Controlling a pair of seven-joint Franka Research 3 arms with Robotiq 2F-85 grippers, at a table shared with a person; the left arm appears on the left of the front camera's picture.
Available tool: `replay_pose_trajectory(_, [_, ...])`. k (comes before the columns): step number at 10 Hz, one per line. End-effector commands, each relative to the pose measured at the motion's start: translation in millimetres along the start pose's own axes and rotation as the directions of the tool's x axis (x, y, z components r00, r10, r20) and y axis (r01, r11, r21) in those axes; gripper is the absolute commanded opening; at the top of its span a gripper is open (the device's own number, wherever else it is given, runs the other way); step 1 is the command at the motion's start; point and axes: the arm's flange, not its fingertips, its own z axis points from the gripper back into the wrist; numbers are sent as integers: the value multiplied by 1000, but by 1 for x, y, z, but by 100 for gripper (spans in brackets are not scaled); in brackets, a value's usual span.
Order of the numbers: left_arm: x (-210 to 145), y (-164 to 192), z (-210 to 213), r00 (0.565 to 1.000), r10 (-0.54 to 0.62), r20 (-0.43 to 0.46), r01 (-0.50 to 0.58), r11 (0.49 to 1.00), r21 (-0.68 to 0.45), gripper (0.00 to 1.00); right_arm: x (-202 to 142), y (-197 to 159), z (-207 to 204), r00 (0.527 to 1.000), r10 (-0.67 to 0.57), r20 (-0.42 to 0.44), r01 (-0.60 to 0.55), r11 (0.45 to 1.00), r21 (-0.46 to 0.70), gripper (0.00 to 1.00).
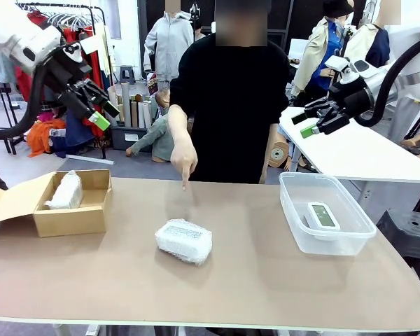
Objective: Separate and place wrapped and unwrapped clocks.
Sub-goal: Pick up the Digital clock indicated by the person.
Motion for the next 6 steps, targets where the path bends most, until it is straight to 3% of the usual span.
replay_pose_trajectory(1, [12, -27, -12, 986, -157, 59, 163, 982, -99, 100, 1, 1, 1, 1000, 8, 0, -8, 1000, -2, 100])
replay_pose_trajectory(2, [21, -41, -27, 962, -258, 86, 270, 948, -169, 100, 1, 1, 1, 1000, 8, 0, -8, 1000, -2, 100])
replay_pose_trajectory(4, [28, -61, -50, 923, -383, 39, 380, 890, -253, 100, 1, 1, 1, 1000, 8, 0, -8, 1000, -2, 100])
replay_pose_trajectory(6, [26, -73, -74, 895, -445, -12, 418, 849, -323, 100, 1, 1, 1, 1000, 8, 0, -8, 1000, -2, 100])
